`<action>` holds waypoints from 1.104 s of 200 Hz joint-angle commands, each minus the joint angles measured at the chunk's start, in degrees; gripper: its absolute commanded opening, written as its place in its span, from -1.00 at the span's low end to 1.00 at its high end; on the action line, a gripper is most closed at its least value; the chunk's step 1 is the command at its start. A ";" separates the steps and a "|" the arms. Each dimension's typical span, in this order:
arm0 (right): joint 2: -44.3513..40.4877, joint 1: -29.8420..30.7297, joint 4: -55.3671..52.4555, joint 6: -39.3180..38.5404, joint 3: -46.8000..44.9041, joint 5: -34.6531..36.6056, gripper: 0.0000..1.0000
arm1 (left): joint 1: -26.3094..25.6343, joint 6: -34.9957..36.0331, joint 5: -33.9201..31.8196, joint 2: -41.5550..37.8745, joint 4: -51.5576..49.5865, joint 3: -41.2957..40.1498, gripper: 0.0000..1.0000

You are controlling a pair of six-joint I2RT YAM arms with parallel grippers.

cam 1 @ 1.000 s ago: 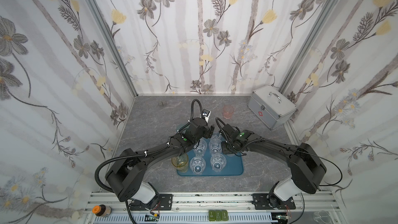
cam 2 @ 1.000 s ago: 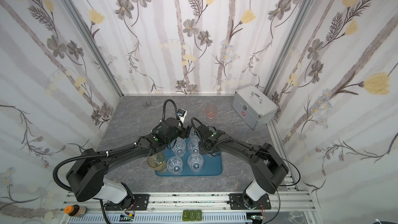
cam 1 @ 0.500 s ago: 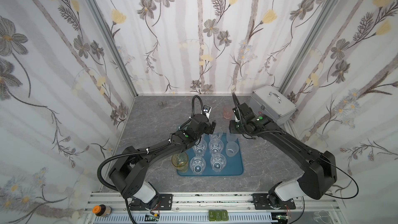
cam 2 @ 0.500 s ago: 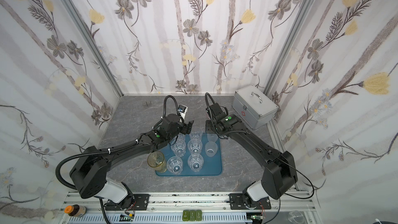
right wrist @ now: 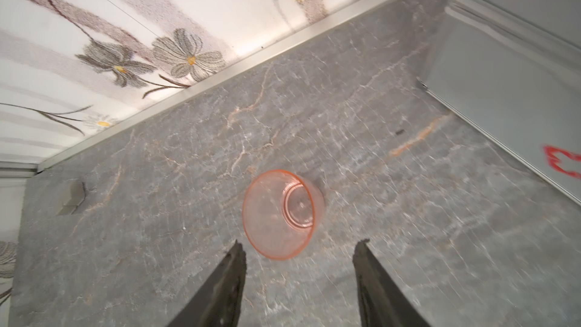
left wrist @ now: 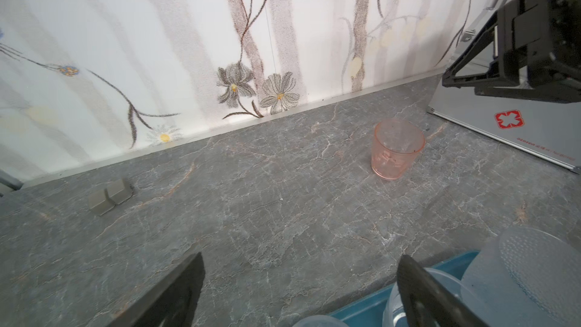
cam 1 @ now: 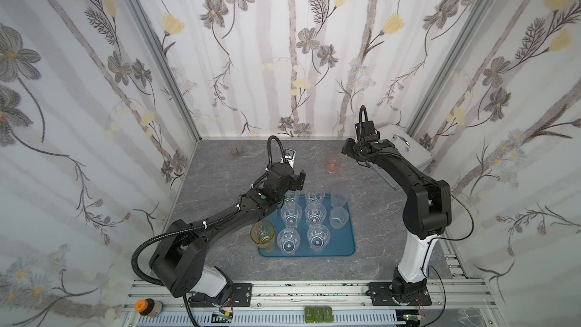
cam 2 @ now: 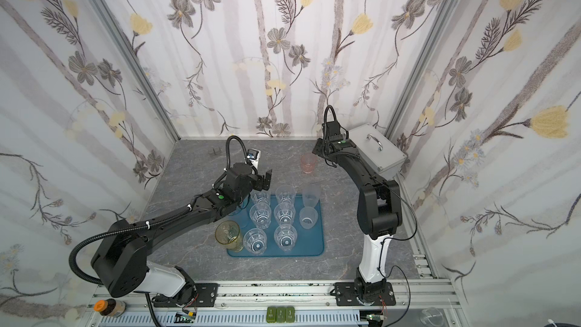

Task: Place the glasses into the tray
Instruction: Place the glass on the tray, then pick up the glass from the top-center of the table.

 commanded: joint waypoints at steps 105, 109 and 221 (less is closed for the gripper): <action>13.51 -0.30 -1.35 0.46 9.28 -3.28 -0.15 | 10.83 -4.90 2.20 -8.24 -7.06 -5.18 0.97; 13.81 -0.30 -1.45 0.50 9.30 -3.15 -0.16 | 10.83 -5.03 2.24 -8.33 -7.01 -5.35 0.97; 15.08 0.81 -3.72 -4.08 9.10 1.42 -0.75 | 10.92 -6.45 3.10 -9.25 -6.97 -6.73 0.97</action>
